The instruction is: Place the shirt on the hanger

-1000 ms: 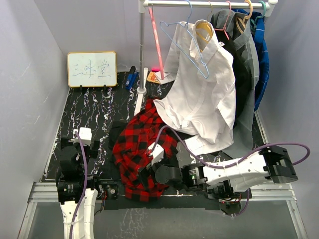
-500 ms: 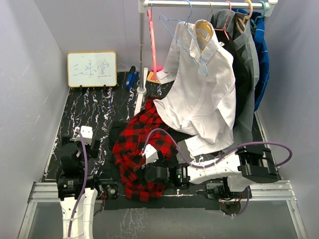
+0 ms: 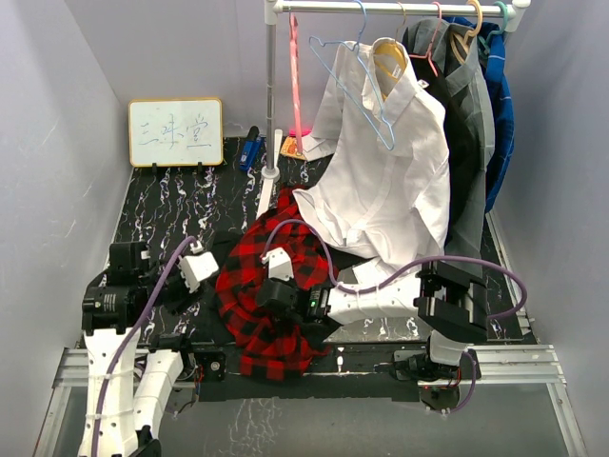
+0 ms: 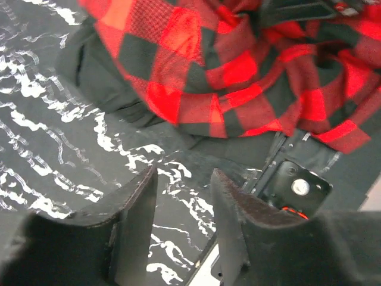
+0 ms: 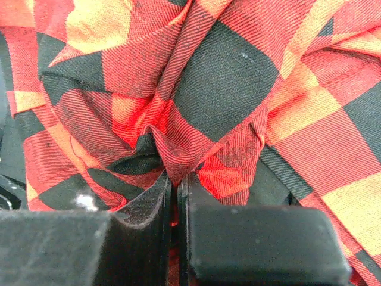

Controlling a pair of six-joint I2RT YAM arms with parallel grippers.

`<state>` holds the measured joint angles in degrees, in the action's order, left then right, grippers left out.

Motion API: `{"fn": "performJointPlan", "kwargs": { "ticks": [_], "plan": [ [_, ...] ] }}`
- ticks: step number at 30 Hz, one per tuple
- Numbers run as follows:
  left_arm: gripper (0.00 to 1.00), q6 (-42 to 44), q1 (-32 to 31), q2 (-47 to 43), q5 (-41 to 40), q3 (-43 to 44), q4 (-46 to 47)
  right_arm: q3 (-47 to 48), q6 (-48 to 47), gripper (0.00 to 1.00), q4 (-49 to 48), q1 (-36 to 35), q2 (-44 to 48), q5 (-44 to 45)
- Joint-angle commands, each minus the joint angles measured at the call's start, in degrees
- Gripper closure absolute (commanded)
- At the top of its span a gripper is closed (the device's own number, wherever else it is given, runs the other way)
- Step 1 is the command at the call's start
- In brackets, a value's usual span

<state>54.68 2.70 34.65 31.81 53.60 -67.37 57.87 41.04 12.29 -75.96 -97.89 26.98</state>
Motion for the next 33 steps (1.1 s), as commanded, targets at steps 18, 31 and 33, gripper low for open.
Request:
{"fn": "performJointPlan", "kwargs": {
  "ticks": [18, 31, 33],
  "plan": [
    [1.0, 7.2, -0.1, 2.3, 12.1, 7.4, -1.0, 25.7, -10.3, 1.0, 2.3, 22.6, -3.6, -7.4],
    [0.15, -7.2, -0.1, 2.8, 11.1, -2.3, 17.3, 20.5, -10.8, 0.02, -7.2, 28.7, -4.5, -18.3],
    [0.02, -7.7, -0.1, 3.3, 10.9, -2.7, 18.9, 16.7, -12.2, 0.01, -8.1, 28.8, 0.9, -17.3]
  ]
}}
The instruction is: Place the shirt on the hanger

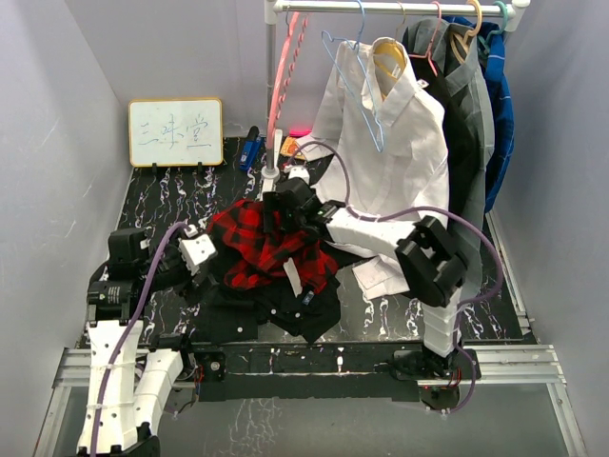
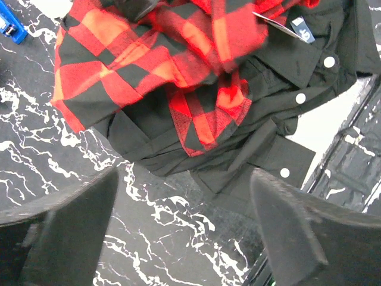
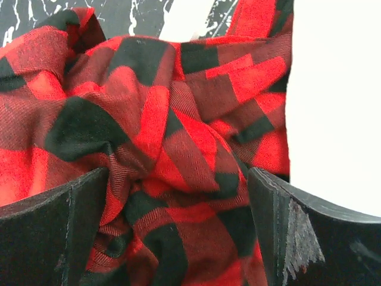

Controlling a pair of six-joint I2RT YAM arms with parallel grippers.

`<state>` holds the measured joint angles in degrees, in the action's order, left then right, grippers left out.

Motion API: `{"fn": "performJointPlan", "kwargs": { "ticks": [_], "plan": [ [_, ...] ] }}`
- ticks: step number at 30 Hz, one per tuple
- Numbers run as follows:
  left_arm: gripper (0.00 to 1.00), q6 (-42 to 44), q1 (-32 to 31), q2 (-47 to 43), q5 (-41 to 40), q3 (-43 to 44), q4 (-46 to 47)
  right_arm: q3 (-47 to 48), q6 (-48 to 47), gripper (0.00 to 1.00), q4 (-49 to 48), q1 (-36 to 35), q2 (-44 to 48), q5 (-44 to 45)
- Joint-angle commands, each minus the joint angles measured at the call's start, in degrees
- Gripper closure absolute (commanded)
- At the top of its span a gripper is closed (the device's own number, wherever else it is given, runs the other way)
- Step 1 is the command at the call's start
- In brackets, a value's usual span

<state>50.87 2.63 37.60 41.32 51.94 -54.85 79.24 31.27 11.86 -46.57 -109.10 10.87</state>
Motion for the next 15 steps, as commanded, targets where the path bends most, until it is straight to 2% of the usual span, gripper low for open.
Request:
{"fn": "performJointPlan", "kwargs": {
  "ticks": [1, 7, 10, 15],
  "plan": [
    [0.02, -3.9, -0.1, 0.9, 1.5, -0.9, 6.9, -6.2, -3.0, 0.01, -7.6, -0.6, 14.2, -0.8],
    [0.02, -6.0, -0.5, 2.9, 2.4, 1.3, 11.5, -11.3, -3.8, 0.01, -3.1, 0.7, 24.6, 4.0],
    [0.02, -8.1, -1.6, 2.9, -1.3, 1.5, 15.3, -12.6, -7.4, 0.01, -0.1, 1.0, 29.7, 6.0],
    [0.02, -7.3, -4.6, 5.9, -12.4, 1.4, 15.2, -22.1, -24.2, 0.02, -1.8, -0.8, 41.6, -8.1]
  ]
}}
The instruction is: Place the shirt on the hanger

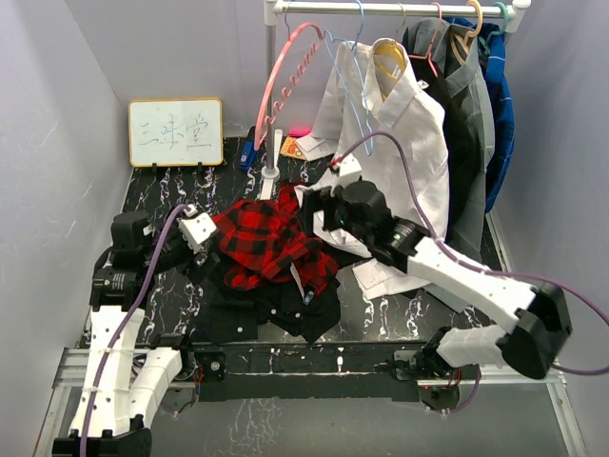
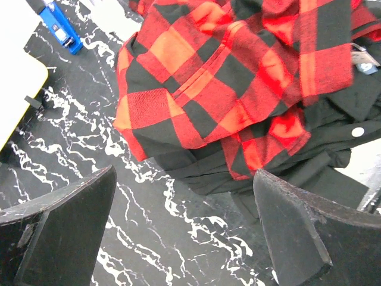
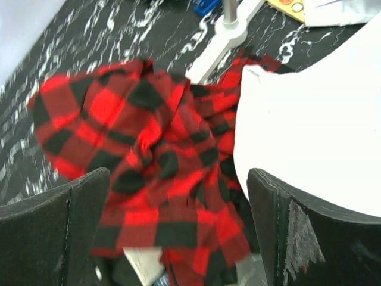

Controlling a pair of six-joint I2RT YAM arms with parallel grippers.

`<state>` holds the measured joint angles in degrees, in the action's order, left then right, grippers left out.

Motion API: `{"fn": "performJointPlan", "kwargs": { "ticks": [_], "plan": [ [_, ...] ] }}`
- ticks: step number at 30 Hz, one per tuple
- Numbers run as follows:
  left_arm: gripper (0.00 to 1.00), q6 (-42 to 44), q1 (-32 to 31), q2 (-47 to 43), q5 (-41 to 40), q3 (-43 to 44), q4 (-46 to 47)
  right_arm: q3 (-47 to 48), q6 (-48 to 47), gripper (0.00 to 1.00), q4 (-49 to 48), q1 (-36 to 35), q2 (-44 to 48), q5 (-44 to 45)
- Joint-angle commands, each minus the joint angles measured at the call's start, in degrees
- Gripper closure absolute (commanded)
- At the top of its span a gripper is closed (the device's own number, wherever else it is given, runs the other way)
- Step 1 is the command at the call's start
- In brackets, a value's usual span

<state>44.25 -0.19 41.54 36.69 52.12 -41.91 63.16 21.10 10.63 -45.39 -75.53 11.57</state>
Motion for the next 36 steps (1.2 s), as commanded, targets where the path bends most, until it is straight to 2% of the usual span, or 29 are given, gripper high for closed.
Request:
{"fn": "performJointPlan", "kwargs": {
  "ticks": [1, 4, 7, 9, 13, 17, 23, 27, 36],
  "plan": [
    [0.02, -0.8, -2.1, 2.4, -9.8, 0.6, 2.5, -8.7, -17.2, 0.02, -1.5, -4.3, 10.8, -8.0],
    [0.02, -1.8, -2.2, 2.5, -12.1, -1.5, 4.1, -15.6, -29.6, 0.02, -5.7, -13.2, 18.3, -1.4],
    [0.02, -4.1, -2.3, 2.8, -11.3, -2.1, 4.1, -14.8, -36.6, 0.02, -2.8, -15.9, 19.6, -1.3],
    [0.02, -5.7, -2.3, 3.2, -10.4, -2.5, 3.6, -13.6, -41.6, 0.02, -0.6, -16.5, 18.5, -4.4],
    [0.02, -6.8, -2.3, 2.9, -8.2, -3.2, 2.6, -12.3, -48.9, 0.02, -4.6, -17.8, 13.7, 0.8],
    [0.02, -7.6, -2.3, 3.5, -9.7, -3.5, 2.0, -10.1, -55.4, 0.02, -7.5, -18.1, 7.5, 1.5],
    [0.02, -11.1, -2.3, 5.8, -14.0, -0.5, 0.0, -6.0, -57.6, 0.02, -6.1, -18.1, 0.8, -3.8],
    [0.02, -23.0, -2.3, 4.1, -21.8, 1.9, 3.3, -3.1, -57.9, 0.02, -3.6, -18.1, -2.6, -5.0],
    [0.02, -25.3, -2.3, 8.8, -23.7, 9.5, -3.5, -0.2, -59.1, 0.06, -2.6, -18.1, -7.0, -7.1]
  ]
}}
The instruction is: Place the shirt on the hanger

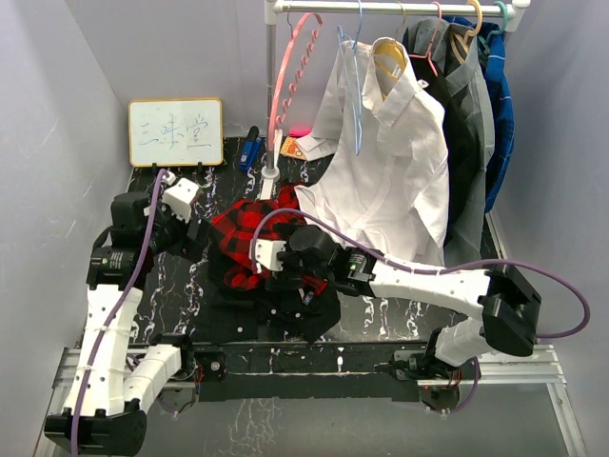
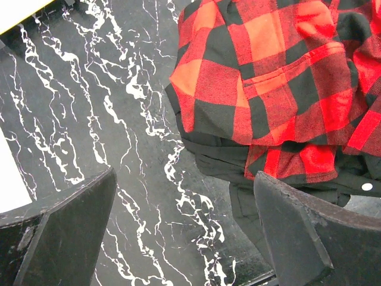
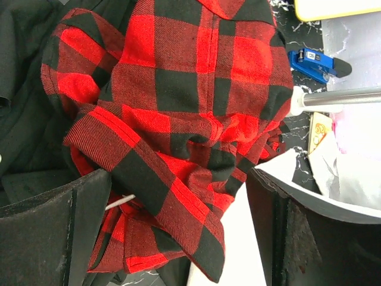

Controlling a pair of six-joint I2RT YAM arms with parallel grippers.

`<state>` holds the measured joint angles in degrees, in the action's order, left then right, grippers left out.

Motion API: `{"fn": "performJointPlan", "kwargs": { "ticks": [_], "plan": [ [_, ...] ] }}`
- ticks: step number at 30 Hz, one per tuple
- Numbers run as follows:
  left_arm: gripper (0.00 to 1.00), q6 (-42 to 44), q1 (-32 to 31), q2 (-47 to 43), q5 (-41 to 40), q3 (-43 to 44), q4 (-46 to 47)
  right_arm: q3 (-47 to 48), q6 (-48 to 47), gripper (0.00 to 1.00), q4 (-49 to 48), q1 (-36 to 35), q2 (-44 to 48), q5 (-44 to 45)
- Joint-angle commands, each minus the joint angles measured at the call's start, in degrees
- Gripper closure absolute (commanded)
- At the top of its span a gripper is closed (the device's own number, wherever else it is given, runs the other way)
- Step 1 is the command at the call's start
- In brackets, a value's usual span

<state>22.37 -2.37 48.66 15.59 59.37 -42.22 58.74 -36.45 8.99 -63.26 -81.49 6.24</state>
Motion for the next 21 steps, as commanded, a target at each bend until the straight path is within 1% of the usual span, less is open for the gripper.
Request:
{"fn": "performJointPlan", "kwargs": {
  "ticks": [1, 6, 9, 11, 13, 14, 15, 18, 21],
  "plan": [
    [0.02, -3.4, -0.1, 1.3, -3.2, 2.1, -2.9, 4.6, -1.7, 0.06, -0.1, -0.2, -1.4, -2.2],
    [0.02, 1.4, -0.1, -2.6, -1.7, 0.7, -3.4, 6.8, -1.6, 0.05, 6.5, -0.3, -2.1, -4.2],
    [0.02, 4.9, -0.1, -5.4, -1.5, -1.7, -2.6, 5.6, -1.5, 0.05, 6.6, -0.3, -1.4, -4.2],
    [0.02, 7.0, -0.1, -7.6, -2.8, -5.7, 0.5, 4.6, -1.6, 0.07, 5.6, -0.3, -1.3, -4.8],
    [0.02, 10.6, -0.1, -10.6, -3.2, -10.1, 4.6, 5.3, -1.7, 0.13, 6.5, -0.3, -2.6, -4.9],
    [0.02, 13.4, -0.1, -12.4, -2.7, -12.6, 6.8, 5.9, -1.7, 0.14, 7.1, -0.3, -3.3, -4.8],
    [0.03, 17.0, -0.1, -14.6, -1.9, -14.7, 8.4, 6.3, -2.3, 0.21, 7.2, -0.3, -3.8, -4.5],
    [0.02, 30.1, -0.1, -20.3, 0.5, -21.2, 13.3, 7.4, -3.9, 0.54, 6.3, -0.3, -4.7, -2.7],
    [0.03, 38.1, -0.1, -21.6, 2.9, -24.7, 16.1, 9.2, -5.1, 0.82, 6.1, 0.5, -4.7, -2.7]
  ]
}}
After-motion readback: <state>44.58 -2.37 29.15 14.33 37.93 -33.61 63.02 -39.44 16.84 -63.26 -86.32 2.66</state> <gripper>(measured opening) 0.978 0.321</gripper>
